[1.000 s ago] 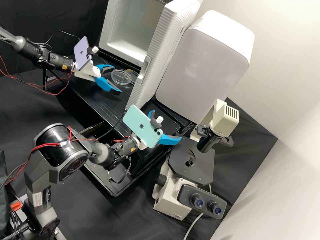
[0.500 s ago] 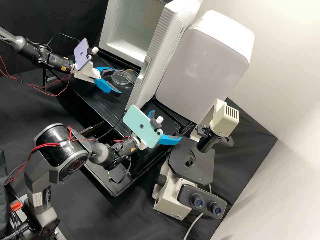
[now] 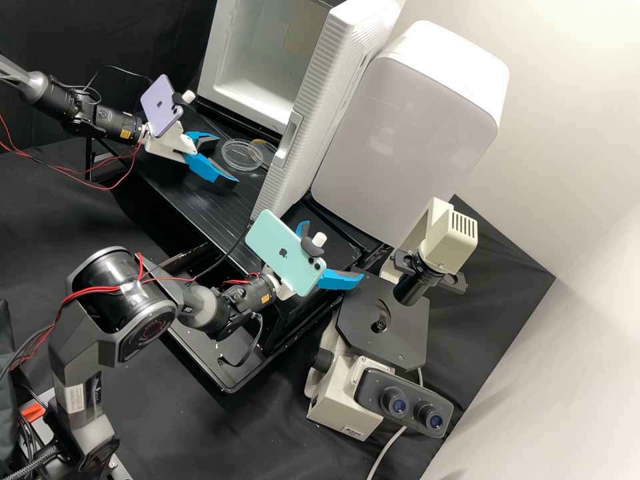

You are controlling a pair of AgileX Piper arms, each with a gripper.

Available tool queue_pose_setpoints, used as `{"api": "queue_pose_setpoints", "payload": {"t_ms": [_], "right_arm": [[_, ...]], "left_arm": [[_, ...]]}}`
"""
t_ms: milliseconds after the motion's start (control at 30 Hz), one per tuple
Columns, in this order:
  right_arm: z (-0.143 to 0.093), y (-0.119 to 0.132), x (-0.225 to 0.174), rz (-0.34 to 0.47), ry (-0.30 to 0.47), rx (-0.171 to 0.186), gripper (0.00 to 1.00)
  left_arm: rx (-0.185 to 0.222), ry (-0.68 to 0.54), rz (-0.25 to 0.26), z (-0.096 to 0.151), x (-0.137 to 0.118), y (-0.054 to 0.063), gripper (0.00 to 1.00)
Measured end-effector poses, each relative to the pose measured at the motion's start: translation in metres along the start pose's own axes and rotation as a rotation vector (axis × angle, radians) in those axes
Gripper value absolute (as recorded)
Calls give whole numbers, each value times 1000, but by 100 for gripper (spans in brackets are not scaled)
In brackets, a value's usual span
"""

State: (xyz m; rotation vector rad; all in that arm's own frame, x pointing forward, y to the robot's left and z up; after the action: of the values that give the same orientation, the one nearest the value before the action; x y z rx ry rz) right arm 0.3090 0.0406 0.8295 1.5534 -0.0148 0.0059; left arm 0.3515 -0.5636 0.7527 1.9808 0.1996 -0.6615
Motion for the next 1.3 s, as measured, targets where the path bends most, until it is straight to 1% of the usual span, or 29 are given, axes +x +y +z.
{"api": "queue_pose_setpoints", "payload": {"t_ms": [400,500,700,767,833,900,1133,1300], "right_arm": [[0,0,0,0,0,0,100],[0,0,0,0,0,0,100],[0,0,0,0,0,0,100],[0,0,0,0,0,0,100],[0,0,0,0,0,0,100],[0,0,0,0,0,0,100],[0,0,0,0,0,0,100],[0,0,0,0,0,0,100]], "left_arm": [[4,17,-1,-2,11,6,100],[-9,15,-2,0,15,8,100],[15,-5,-18,8,22,9,100],[11,-3,-24,8,24,9,100],[23,-2,-31,10,25,10,100],[26,2,-37,11,25,9,100],[25,5,-32,10,34,12,100],[26,31,-25,7,38,20,100]]}}
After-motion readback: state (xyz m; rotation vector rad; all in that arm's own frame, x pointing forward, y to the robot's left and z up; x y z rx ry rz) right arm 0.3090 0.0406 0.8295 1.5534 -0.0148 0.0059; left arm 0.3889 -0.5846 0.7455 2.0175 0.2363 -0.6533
